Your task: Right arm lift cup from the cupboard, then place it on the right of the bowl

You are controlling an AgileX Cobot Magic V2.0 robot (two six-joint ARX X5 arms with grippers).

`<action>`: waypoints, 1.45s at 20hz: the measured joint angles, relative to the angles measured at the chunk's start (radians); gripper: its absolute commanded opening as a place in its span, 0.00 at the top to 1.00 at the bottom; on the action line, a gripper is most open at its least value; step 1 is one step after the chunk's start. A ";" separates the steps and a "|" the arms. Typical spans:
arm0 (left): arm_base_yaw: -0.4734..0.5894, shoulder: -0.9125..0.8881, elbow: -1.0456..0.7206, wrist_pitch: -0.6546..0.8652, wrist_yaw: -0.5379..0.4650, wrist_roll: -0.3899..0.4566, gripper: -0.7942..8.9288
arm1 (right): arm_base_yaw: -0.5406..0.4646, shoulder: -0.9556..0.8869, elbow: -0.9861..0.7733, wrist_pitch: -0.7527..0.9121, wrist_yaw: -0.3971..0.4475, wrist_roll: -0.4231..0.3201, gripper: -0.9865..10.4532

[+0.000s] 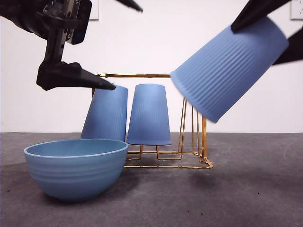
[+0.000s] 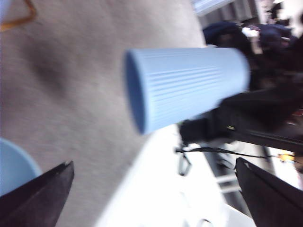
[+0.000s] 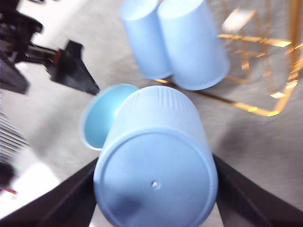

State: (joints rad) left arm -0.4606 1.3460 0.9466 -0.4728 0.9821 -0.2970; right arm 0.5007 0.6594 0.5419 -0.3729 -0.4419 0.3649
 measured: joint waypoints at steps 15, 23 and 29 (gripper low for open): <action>-0.026 0.080 0.000 0.138 0.150 -0.087 0.35 | 0.137 0.137 -0.309 0.787 -0.023 0.430 0.68; -0.026 0.081 0.000 0.143 0.145 -0.098 0.70 | 0.188 0.284 -0.309 0.926 -0.008 0.474 0.68; -0.014 0.082 0.000 0.158 0.177 -0.079 0.91 | 0.193 0.283 -0.310 0.953 -0.056 0.485 0.68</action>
State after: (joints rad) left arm -0.4751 1.4277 0.9462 -0.3149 1.1595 -0.3763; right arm 0.6937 0.9428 0.2321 0.5804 -0.4980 0.8501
